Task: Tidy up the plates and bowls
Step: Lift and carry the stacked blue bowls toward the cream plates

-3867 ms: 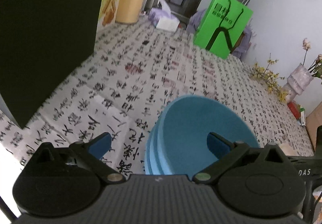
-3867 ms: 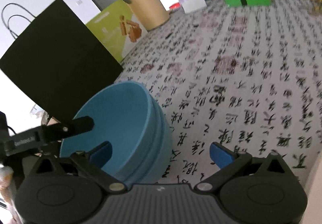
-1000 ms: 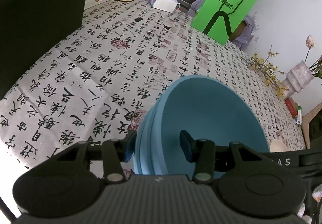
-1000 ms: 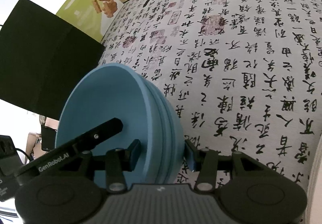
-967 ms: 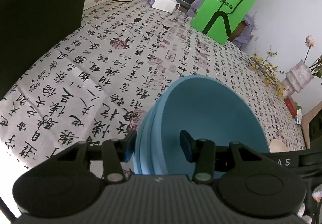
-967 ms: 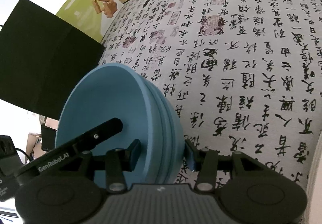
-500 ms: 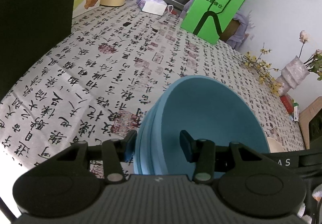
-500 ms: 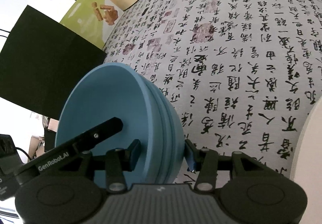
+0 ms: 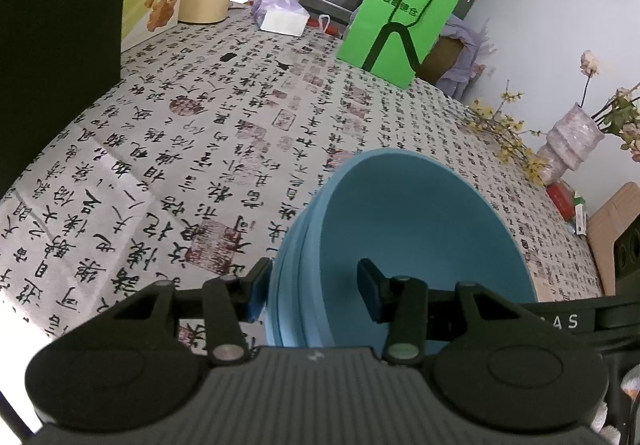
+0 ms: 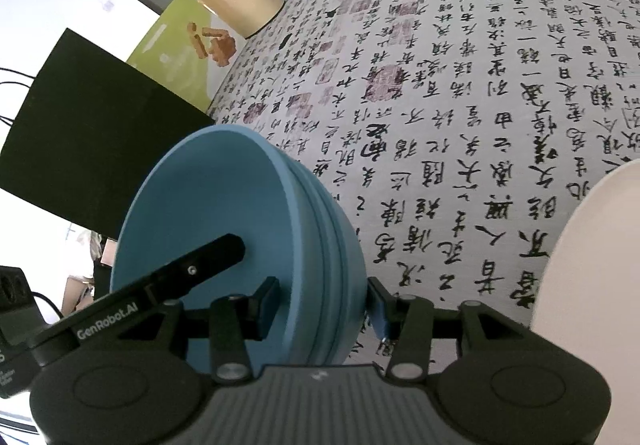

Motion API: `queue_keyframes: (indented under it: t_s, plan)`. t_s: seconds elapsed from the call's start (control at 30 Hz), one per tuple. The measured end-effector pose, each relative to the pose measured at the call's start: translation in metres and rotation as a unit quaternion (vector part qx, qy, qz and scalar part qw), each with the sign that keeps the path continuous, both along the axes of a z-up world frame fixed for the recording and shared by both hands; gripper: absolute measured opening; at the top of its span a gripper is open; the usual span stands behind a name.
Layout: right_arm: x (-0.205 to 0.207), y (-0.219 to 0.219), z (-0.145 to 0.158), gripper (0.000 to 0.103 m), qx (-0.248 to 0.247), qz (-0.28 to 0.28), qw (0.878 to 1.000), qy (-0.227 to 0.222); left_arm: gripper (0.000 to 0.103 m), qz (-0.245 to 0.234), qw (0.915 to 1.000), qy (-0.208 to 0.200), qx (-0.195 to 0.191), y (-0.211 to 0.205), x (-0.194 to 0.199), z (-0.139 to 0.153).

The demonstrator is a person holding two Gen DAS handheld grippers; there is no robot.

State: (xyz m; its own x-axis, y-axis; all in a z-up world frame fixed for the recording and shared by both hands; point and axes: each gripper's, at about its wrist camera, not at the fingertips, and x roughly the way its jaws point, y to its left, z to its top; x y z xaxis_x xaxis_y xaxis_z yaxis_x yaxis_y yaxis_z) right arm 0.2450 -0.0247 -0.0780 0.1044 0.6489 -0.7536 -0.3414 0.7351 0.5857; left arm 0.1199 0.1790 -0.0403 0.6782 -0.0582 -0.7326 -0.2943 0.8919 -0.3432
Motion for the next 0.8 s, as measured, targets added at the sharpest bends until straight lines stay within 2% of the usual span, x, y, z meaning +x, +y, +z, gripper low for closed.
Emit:
queue_keyframes:
  t_s: [0.8]
  plan:
    - [0.001, -0.055, 0.014, 0.047, 0.018, -0.019, 0.999, -0.020, 0.047, -0.020, 0.9996, -0.014, 0.012, -0.049, 0.010, 0.016]
